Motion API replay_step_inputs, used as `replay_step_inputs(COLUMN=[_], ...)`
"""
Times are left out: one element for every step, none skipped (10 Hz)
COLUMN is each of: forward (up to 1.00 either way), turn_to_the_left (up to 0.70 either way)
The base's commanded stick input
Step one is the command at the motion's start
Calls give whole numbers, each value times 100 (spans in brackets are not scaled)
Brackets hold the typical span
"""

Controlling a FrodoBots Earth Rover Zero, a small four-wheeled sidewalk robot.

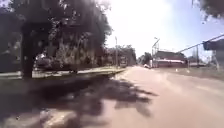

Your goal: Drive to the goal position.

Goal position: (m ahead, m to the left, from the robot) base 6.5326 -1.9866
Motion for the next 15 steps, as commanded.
replay_step_inputs(forward=[70,70,70,70,70,70,70,70,70,70,70,70,70,70,70], turn_to_the_left=[0,0,0,0,0,0,0,0,0,0,0,0,0,0,0])
